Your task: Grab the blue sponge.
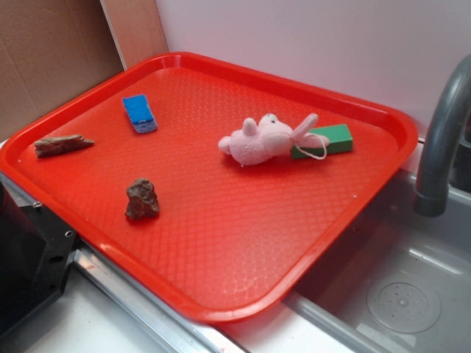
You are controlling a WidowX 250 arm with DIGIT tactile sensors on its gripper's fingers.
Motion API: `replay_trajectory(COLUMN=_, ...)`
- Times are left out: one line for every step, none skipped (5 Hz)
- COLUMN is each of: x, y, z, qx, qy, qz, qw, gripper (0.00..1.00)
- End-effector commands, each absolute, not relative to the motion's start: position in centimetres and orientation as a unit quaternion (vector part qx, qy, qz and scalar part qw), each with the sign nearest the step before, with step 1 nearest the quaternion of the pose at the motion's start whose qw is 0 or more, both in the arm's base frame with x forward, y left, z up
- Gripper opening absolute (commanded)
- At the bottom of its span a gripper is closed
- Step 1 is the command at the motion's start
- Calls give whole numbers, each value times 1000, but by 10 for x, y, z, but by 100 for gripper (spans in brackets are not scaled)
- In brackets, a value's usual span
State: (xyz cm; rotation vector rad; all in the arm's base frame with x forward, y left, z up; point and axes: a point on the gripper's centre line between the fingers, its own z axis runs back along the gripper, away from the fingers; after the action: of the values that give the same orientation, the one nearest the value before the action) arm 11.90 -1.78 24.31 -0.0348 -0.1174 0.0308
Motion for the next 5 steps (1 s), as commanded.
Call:
replay_trajectory(x=119, y=-18, z=243, qx=-17, qy=-59, qz=15, qw=998, gripper=100)
replay_trajectory(x=145, y=32, z=193, qx=-79, qy=-30, qz=146, qw=986, gripper=100)
replay_trajectory(x=159, y=84, z=144, qx=-74, qy=-24, qz=269, qw=960, gripper=100)
replay_trajectory(x=169, y=97, z=118, qx=-60, qy=-56, qz=370, qw=925, gripper=100)
replay_trajectory(x=193, y=95, z=94, qx=-16, qy=-99, qz=420, qw=902, gripper=100)
